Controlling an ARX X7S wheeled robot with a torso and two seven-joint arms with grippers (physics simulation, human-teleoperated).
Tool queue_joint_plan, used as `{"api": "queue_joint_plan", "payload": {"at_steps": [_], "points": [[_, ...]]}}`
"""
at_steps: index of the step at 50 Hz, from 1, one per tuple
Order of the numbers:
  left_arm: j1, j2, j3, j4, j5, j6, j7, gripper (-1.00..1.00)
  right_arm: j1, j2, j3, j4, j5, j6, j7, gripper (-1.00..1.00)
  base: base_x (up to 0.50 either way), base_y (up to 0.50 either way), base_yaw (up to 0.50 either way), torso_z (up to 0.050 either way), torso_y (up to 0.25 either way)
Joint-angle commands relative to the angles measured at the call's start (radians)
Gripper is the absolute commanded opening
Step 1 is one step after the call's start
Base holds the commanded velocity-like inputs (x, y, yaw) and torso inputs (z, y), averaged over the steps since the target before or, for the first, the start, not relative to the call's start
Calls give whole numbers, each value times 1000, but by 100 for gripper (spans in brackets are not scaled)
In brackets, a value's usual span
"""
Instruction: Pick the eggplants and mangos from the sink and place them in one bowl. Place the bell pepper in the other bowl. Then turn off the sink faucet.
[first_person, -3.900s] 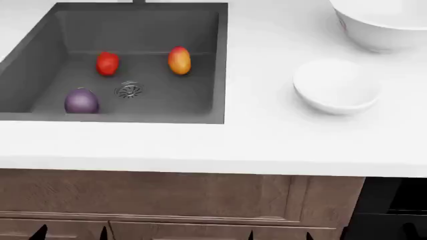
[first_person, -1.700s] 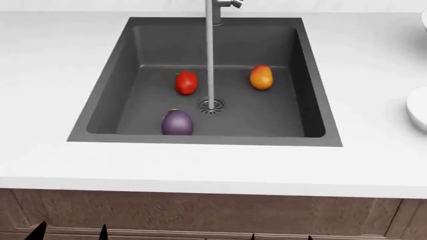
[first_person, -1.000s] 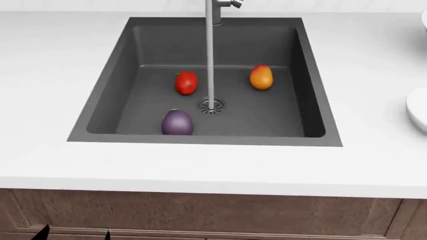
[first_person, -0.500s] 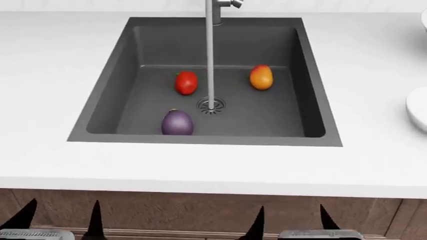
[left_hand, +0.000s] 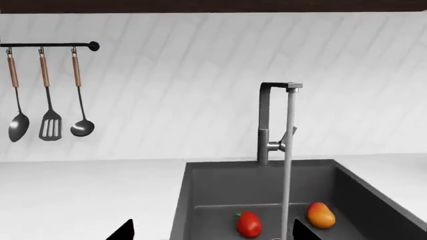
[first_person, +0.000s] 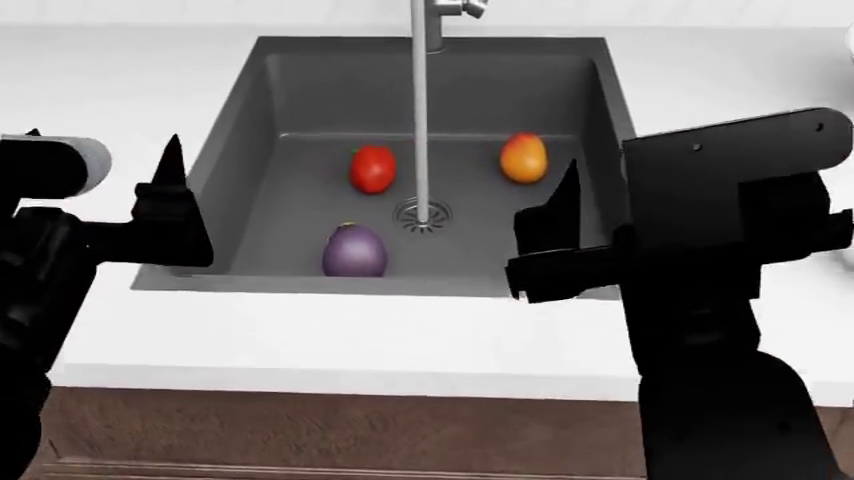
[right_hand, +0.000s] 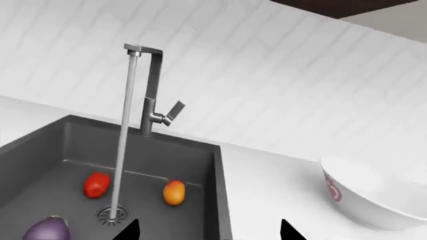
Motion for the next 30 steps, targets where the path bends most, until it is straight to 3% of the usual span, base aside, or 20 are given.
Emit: {"api": "queue_joint_plan", "payload": {"at_steps": [1,30], "points": [[-206,-25,-16,-140,-33,-63,36,100,125,47,-5,54,7,65,-49,100,453,66,0,0,0],[-185,-33,27,-137,-39,-55,19,100,98,44,45,70,41,76,-61,100,500,64,0,0,0]]}}
